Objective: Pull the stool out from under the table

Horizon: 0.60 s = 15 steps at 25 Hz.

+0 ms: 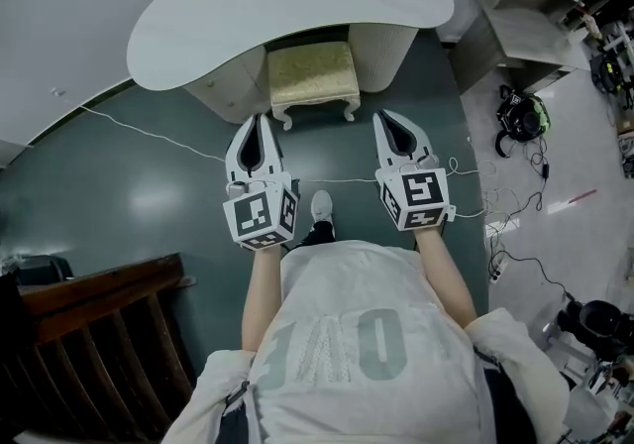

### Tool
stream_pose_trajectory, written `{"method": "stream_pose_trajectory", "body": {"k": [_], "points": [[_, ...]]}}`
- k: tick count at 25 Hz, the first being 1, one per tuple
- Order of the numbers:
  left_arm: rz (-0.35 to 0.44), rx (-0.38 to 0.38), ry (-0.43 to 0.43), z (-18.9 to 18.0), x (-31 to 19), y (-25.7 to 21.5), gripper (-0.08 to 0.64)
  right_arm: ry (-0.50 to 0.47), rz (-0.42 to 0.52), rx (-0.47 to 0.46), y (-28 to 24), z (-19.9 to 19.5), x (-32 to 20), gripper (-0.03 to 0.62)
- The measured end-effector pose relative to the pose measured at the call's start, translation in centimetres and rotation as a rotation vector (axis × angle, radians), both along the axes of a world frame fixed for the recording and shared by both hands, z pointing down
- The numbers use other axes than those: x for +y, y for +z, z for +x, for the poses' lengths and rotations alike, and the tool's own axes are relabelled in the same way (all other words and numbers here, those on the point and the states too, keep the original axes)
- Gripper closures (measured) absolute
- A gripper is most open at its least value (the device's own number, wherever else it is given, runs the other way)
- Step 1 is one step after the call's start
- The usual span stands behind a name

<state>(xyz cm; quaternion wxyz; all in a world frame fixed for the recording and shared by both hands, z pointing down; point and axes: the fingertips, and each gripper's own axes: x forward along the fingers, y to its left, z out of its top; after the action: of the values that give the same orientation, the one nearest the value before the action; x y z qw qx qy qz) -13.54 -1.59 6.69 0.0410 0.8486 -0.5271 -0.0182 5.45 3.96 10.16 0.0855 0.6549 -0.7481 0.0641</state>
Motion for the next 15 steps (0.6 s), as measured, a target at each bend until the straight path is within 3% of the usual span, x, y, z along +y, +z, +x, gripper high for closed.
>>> {"method": "stream_pose_trajectory", "body": {"k": [9, 15], "points": [[-0.036, -0.033, 0.05, 0.1, -9.9, 1.3, 0.532, 0.067, -0.008, -0.049, 0.0, 0.7, -9.8, 0.561], [-0.082, -0.036, 0.035, 1.4, -11.9, 3.0, 0.534, 0.073, -0.028, -0.132, 1.0, 1.5, -12.5, 0.561]]}}
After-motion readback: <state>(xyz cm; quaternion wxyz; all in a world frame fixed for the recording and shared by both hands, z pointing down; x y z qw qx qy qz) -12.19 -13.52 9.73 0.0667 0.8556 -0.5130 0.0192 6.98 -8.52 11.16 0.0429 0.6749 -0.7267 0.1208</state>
